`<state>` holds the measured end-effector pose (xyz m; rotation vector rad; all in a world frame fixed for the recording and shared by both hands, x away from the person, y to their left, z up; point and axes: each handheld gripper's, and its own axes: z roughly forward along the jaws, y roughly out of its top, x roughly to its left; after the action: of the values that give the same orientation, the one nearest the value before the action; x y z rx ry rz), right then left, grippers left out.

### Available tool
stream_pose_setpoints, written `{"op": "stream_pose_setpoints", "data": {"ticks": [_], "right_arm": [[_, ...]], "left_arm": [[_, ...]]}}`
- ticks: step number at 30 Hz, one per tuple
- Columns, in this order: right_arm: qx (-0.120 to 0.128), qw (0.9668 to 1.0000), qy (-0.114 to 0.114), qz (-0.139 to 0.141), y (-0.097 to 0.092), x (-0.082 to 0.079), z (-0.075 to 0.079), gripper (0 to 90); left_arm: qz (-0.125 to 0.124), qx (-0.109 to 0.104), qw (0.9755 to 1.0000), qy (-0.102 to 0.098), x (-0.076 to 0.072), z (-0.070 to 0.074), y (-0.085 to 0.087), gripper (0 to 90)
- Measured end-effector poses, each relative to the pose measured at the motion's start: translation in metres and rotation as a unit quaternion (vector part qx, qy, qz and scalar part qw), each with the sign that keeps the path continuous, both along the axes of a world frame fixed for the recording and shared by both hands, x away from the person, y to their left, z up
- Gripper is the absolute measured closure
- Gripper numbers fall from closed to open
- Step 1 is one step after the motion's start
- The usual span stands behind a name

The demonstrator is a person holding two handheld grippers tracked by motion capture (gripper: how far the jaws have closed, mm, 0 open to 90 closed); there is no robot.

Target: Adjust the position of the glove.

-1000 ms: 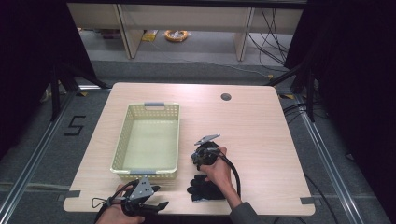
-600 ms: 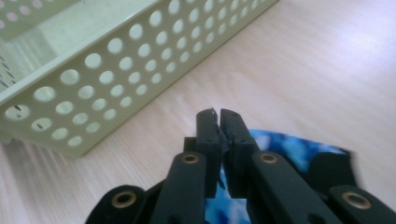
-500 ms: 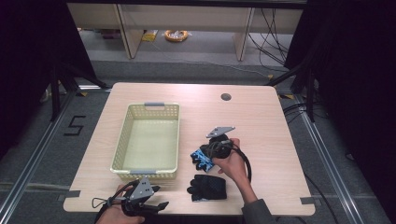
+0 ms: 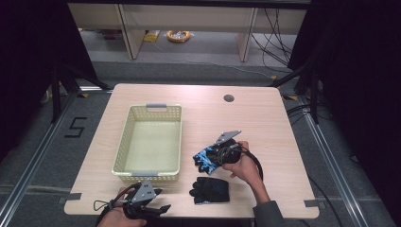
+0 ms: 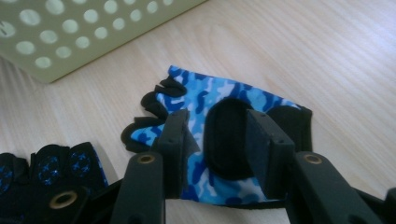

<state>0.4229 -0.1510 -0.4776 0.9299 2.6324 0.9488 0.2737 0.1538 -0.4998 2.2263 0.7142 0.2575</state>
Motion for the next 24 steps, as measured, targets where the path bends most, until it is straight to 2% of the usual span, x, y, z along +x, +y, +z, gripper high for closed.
{"op": "stream_pose_setpoints", "data": {"ticks": [1, 2, 3, 4, 6, 7, 8, 9, 12, 13, 14, 15, 17, 20, 21, 22, 24], "right_arm": [[-0.008, 0.9997, 0.001, 0.023, 0.002, 0.001, -0.002, 59.7], [-0.014, 0.9995, 0.005, 0.026, 0.003, 0.001, -0.004, 59.5], [-0.022, 0.9993, 0.007, 0.031, 0.005, 0.001, -0.006, 59.1], [-0.031, 0.999, 0.007, 0.031, 0.005, 0.002, -0.009, 59.1], [-0.045, 0.9983, 0.019, 0.031, 0.006, 0.004, -0.012, 59.6], [-0.046, 0.9981, 0.017, 0.036, 0.005, 0.004, -0.013, 60.9], [-0.039, 0.9985, 0.016, 0.034, 0.005, 0.003, -0.014, 64.2], [-0.042, 0.9981, 0.021, 0.039, 0.003, 0.003, -0.014, 67.6], [-0.027, 0.9986, 0.026, 0.036, 0.001, 0.001, -0.017, 71.0], [-0.033, 0.9983, 0.03, 0.038, 0.0, 0.002, -0.016, 72.7], [-0.033, 0.9983, 0.03, 0.038, 0.0, 0.002, -0.016, 72.7], [-0.028, 0.9983, 0.033, 0.04, 0.0, 0.001, -0.016, 82.9], [-0.022, 0.9982, 0.031, 0.046, 0.001, 0.0, -0.017, 84.9], [-0.024, 0.9983, 0.036, 0.038, 0.001, -0.002, -0.015, 87.2], [-0.022, 0.9985, 0.039, 0.032, 0.001, -0.002, -0.014, 87.7], [-0.009, 0.999, 0.037, 0.023, 0.001, -0.002, -0.015, 88.0], [-0.006, 0.9992, 0.034, 0.02, -0.002, -0.003, -0.009, 88.2]], "left_arm": [[-0.002, 0.0, 1.0, 0.0, 0.0, 0.0, 0.0, 37.6], [-0.009, 0.004, 0.9999, -0.003, 0.0, 0.0, 0.0, 37.6], [-0.001, -0.005, 1.0, 0.004, -0.001, -0.001, -0.001, 37.6], [-0.003, 0.006, 1.0, -0.001, 0.0, 0.0, 0.0, 37.6], [-0.002, 0.004, 1.0, 0.0, 0.0, -0.001, 0.0, 37.5], [-0.002, 0.004, 1.0, 0.001, -0.001, -0.001, 0.0, 37.6], [-0.002, 0.004, 1.0, 0.001, -0.001, -0.001, 0.0, 37.6], [-0.003, 0.006, 1.0, 0.001, 0.0, -0.001, 0.0, 37.6], [-0.008, 0.006, 0.9999, -0.004, 0.0, -0.001, -0.001, 37.6], [-0.002, 0.001, 1.0, 0.005, -0.001, -0.002, -0.001, 37.6], [-0.002, 0.001, 1.0, 0.005, -0.001, -0.002, -0.001, 37.6], [-0.004, 0.001, 1.0, 0.004, -0.001, -0.002, -0.002, 37.6], [-0.003, -0.001, 1.0, 0.005, -0.001, -0.002, -0.002, 37.7], [-0.007, 0.002, 1.0, 0.001, 0.0, -0.001, -0.001, 37.8], [-0.003, -0.005, 1.0, 0.002, 0.0, -0.002, -0.001, 37.8], [-0.01, 0.008, 0.9999, -0.003, 0.001, -0.001, 0.0, 37.8], [-0.011, 0.005, 0.9999, -0.003, 0.001, 0.0, 0.001, 37.8]]}}
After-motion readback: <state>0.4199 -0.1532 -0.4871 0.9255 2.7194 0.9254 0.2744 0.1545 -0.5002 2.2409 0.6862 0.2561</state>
